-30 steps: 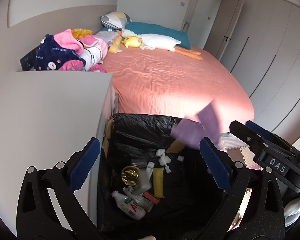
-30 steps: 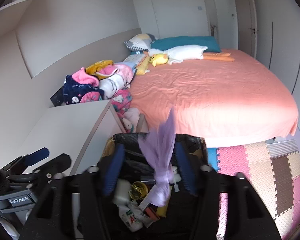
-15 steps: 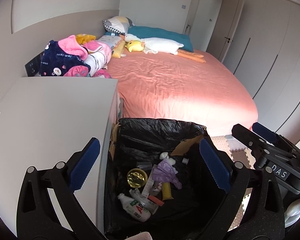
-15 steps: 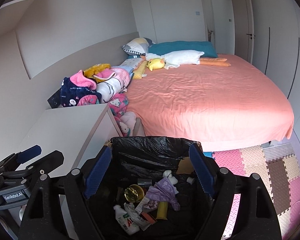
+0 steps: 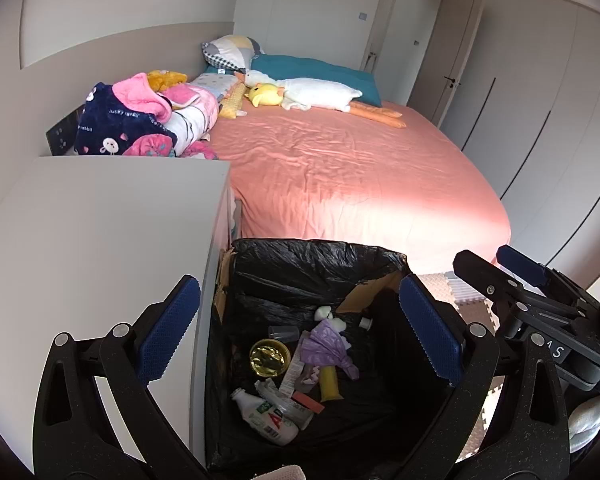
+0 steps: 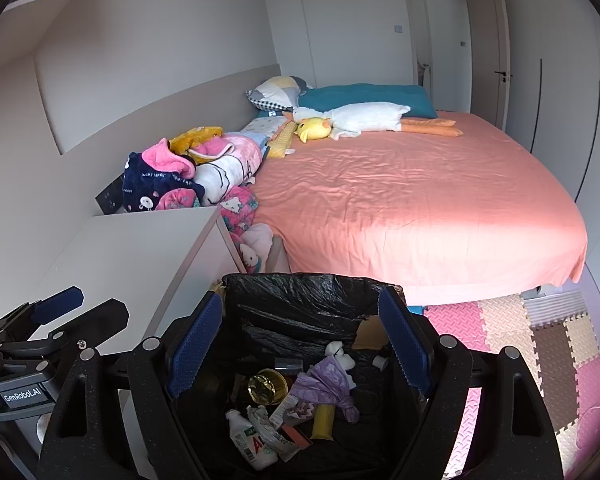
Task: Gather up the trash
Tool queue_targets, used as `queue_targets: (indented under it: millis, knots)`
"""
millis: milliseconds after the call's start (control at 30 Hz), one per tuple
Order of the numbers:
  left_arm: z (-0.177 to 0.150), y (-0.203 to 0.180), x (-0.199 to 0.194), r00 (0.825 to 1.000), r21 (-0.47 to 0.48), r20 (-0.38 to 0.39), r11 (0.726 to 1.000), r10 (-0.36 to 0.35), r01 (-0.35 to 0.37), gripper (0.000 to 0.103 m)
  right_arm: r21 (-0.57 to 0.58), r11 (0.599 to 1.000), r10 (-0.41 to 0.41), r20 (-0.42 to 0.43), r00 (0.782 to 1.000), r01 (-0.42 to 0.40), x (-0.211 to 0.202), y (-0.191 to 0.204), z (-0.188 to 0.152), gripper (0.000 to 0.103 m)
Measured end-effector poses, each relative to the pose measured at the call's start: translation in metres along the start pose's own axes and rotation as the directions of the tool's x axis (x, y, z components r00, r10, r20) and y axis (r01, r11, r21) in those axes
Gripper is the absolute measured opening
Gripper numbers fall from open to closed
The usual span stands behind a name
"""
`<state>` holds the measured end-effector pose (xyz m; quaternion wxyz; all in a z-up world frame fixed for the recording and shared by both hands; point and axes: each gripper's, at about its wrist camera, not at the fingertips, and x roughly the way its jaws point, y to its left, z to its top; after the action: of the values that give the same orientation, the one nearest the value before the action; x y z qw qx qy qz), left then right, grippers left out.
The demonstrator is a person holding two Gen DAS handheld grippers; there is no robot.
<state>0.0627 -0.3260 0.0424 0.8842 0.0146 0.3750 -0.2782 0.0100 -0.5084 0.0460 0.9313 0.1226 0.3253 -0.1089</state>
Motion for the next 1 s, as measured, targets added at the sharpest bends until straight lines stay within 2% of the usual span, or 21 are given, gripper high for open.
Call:
queue_targets:
  millis: [1000]
  knots:
    - [-0.0001, -0.0042, -0.0020, 1.000, 0.026, 0.004, 1.000, -0.006, 0.006, 0.096, -0.002, 1.000, 0.001, -0.003, 1.000, -0.001, 0.0003, 0.0011, -0.0023, 0.081]
